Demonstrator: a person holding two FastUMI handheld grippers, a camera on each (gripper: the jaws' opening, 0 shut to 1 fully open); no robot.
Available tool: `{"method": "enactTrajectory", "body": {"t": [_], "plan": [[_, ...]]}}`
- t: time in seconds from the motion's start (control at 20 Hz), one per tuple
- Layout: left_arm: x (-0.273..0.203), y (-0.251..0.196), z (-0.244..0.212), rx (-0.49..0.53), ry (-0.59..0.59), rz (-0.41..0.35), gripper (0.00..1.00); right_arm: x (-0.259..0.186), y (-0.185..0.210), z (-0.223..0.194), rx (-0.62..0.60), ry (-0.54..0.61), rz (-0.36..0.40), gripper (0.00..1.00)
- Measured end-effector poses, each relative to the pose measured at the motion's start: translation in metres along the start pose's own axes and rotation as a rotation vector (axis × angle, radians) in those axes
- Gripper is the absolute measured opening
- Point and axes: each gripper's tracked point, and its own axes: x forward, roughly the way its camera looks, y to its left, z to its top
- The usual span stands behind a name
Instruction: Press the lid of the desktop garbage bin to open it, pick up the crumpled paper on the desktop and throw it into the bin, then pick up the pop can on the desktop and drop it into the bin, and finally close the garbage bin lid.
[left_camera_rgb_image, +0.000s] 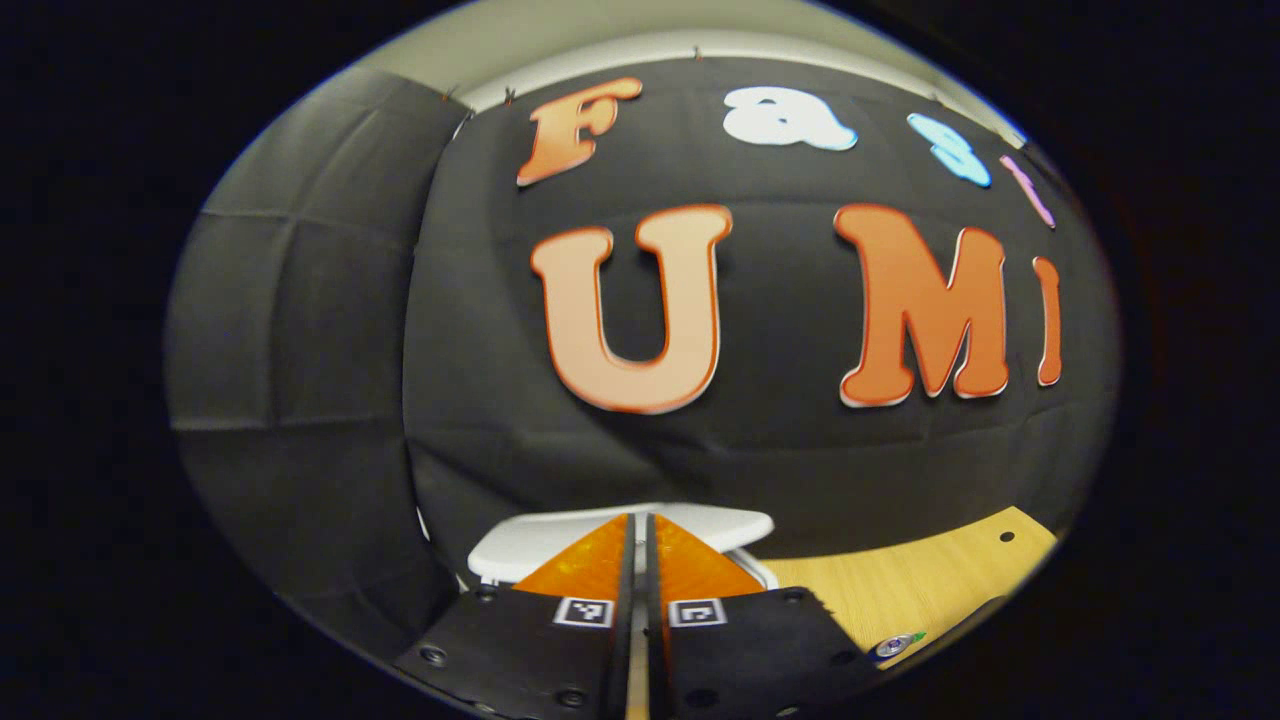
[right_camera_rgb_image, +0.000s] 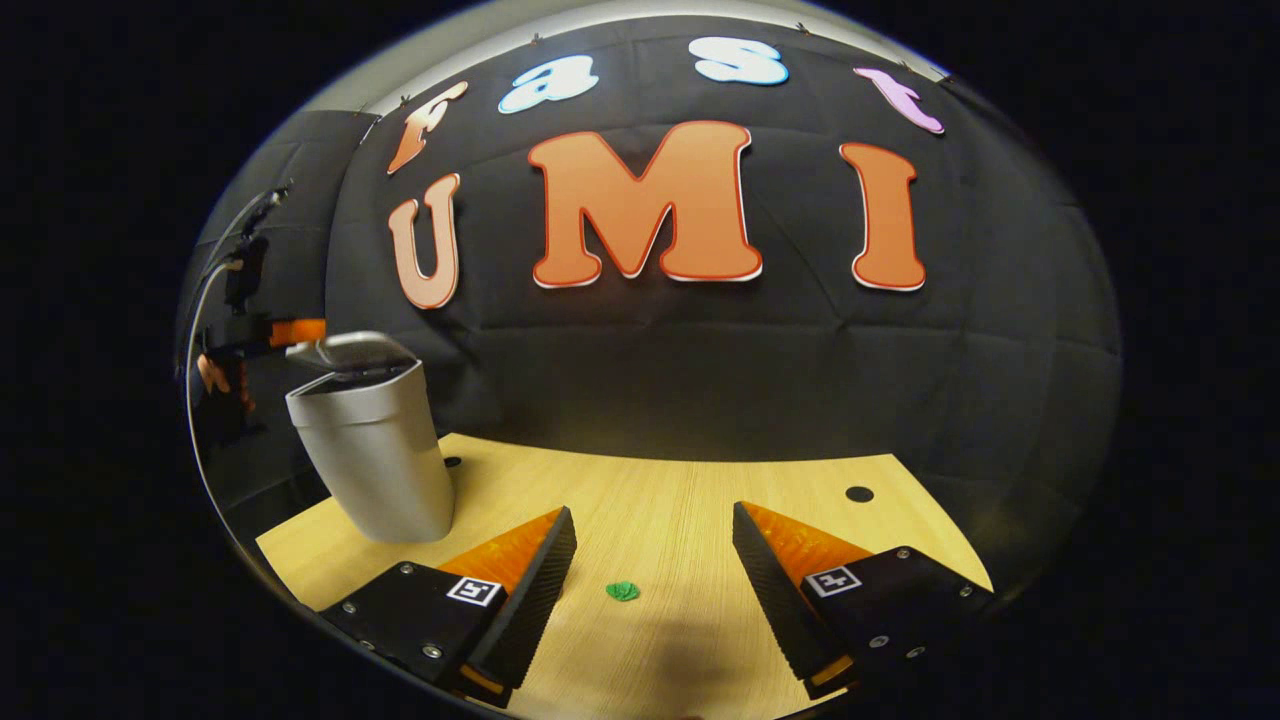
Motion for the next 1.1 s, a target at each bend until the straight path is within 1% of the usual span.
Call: {"method": "enactTrajectory", "body": {"t": [0.1,0.15,0.2,0.3,0.35,0.4,0.5,0.6,0.75,0.85,0.95,1.05,1.1], "plan": [[-0.019,-0.008,0.013,0.003,-0.034,-0.006,0.41,0.010,0.000,-0.014,-0.016,0.031,0.011,0.94],[-0.027,-0.011,0.019,-0.006,-0.051,-0.004,0.48,0.015,0.001,-0.020,-0.021,0.043,0.011,0.94],[-0.036,-0.017,0.023,-0.023,-0.057,-0.015,0.52,0.021,0.002,-0.025,-0.022,0.052,0.022,0.94],[-0.057,-0.027,0.028,-0.048,-0.056,-0.027,0.81,0.041,0.006,-0.046,-0.034,0.102,0.047,0.94],[-0.068,-0.033,0.029,-0.049,-0.055,-0.031,0.96,0.053,0.006,-0.061,-0.051,0.129,0.048,0.94],[-0.080,-0.047,0.031,-0.046,-0.051,-0.049,0.96,0.066,0.007,-0.077,-0.065,0.167,0.061,0.94],[-0.101,-0.058,0.031,-0.024,-0.034,-0.059,0.95,0.089,0.016,-0.111,-0.072,0.246,0.101,0.95],[-0.116,-0.073,0.023,-0.004,-0.005,-0.082,0.95,0.109,0.021,-0.143,-0.100,0.306,0.115,0.95],[-0.130,-0.080,0.009,0.013,0.066,-0.075,0.95,0.133,0.027,-0.182,-0.098,0.390,0.125,0.95],[-0.140,-0.078,0.005,0.038,0.089,-0.065,0.96,0.140,0.028,-0.199,-0.091,0.433,0.120,0.95],[-0.146,-0.076,0.000,0.061,0.110,-0.053,0.96,0.151,0.035,-0.198,-0.093,0.392,0.138,0.96],[-0.150,-0.075,-0.008,0.064,0.143,-0.045,0.96,0.148,0.034,-0.204,-0.100,0.429,0.136,0.96],[-0.152,-0.076,-0.012,0.062,0.163,-0.044,0.96,0.149,0.034,-0.207,-0.098,0.431,0.129,0.87]]}}
